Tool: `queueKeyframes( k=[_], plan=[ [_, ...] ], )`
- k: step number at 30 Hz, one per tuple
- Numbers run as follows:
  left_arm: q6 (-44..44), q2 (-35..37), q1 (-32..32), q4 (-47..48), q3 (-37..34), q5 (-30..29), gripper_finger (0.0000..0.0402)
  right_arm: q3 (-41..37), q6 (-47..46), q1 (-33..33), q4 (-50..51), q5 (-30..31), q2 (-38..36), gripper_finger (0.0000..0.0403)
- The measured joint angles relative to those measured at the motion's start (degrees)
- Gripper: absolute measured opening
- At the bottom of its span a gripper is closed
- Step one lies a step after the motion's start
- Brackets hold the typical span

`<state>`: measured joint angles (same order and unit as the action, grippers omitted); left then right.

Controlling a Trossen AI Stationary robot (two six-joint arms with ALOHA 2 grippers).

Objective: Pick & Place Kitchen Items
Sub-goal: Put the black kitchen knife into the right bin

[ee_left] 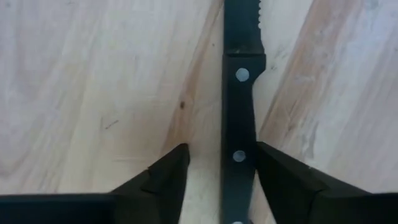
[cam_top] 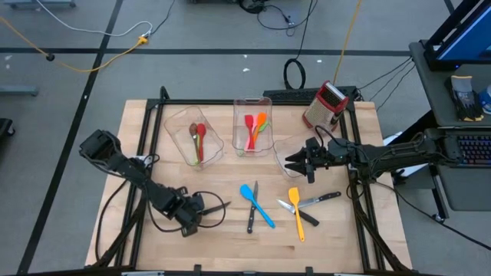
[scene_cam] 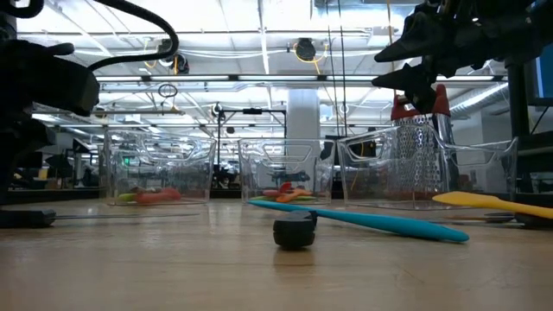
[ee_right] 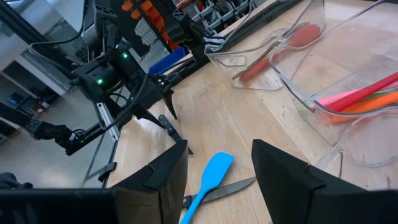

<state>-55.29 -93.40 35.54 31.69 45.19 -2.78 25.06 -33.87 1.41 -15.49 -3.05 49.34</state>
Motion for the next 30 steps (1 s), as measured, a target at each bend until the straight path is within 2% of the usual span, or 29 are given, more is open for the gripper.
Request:
queueKeyframes(
  k=[7, 18, 25, 30],
  plan=[
    [0.6, 0.0, -1.5, -0.1, -0.1, 1.9, 0.005, 0.0, 0.0, 0.0, 0.0, 0.0, 0.0, 0.0171],
    [-1.3, 1.2, -3.2, -1.2, 0.0, 6.2, 0.0046, 0.0, 0.0, 0.0, 0.0, 0.0, 0.0, 0.0171],
    [-6.1, 8.2, -2.8, 1.3, -0.1, 6.4, 0.0046, 0.0, 0.0, 0.0, 0.0, 0.0, 0.0, 0.0171],
    [-8.9, 12.8, -2.8, -1.6, -0.1, 3.7, 0.0046, 0.0, 0.0, 0.0, 0.0, 0.0, 0.0, 0.0171]
  ],
)
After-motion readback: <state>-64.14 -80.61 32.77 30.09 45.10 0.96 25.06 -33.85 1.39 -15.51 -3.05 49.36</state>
